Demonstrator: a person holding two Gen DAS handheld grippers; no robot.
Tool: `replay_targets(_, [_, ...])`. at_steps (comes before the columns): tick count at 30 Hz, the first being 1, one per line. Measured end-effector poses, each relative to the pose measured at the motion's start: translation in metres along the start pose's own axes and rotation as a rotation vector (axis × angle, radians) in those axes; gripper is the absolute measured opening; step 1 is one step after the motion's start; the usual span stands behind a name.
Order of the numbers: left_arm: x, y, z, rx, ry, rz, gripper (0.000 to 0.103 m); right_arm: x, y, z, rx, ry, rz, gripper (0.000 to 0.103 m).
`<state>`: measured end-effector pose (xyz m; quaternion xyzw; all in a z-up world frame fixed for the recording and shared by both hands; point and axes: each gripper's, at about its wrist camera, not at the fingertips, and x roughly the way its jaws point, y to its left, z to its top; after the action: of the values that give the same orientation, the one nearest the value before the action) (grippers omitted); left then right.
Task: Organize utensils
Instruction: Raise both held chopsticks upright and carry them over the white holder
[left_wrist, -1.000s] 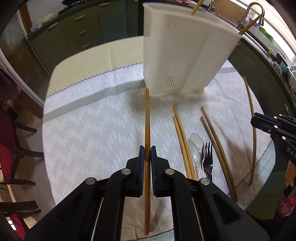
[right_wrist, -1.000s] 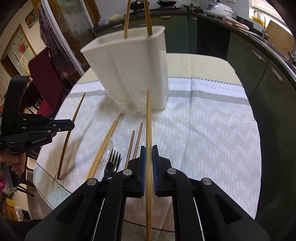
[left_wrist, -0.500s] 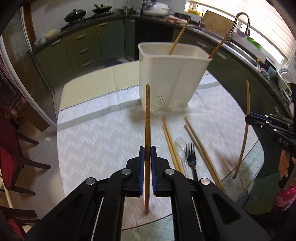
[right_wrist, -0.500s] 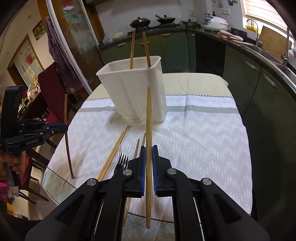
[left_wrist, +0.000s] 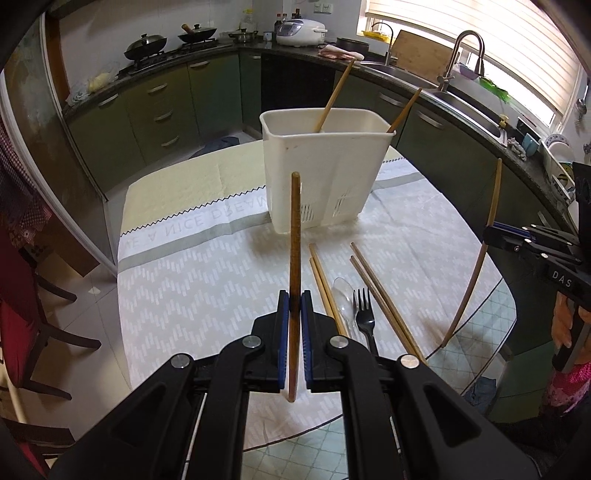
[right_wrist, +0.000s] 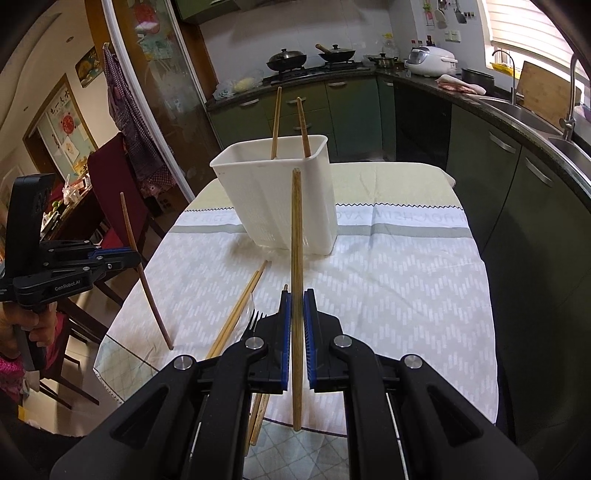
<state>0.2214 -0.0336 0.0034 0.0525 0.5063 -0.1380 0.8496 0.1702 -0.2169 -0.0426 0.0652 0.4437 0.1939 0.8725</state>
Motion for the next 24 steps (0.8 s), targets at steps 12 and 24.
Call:
replay_targets(12, [-0.015,-0.008,0.014,0.020,-0.050,-0.008,0.006,-0.016,0.007,0.021,-0.034,-0.046,0.012,0.008])
replay_targets(24, [-0.067,-0.017,0.072,0.048,-0.202,-0.013,0.006,-0.068,0.020,0.089,-0.081,-0.182,0.028,0.008])
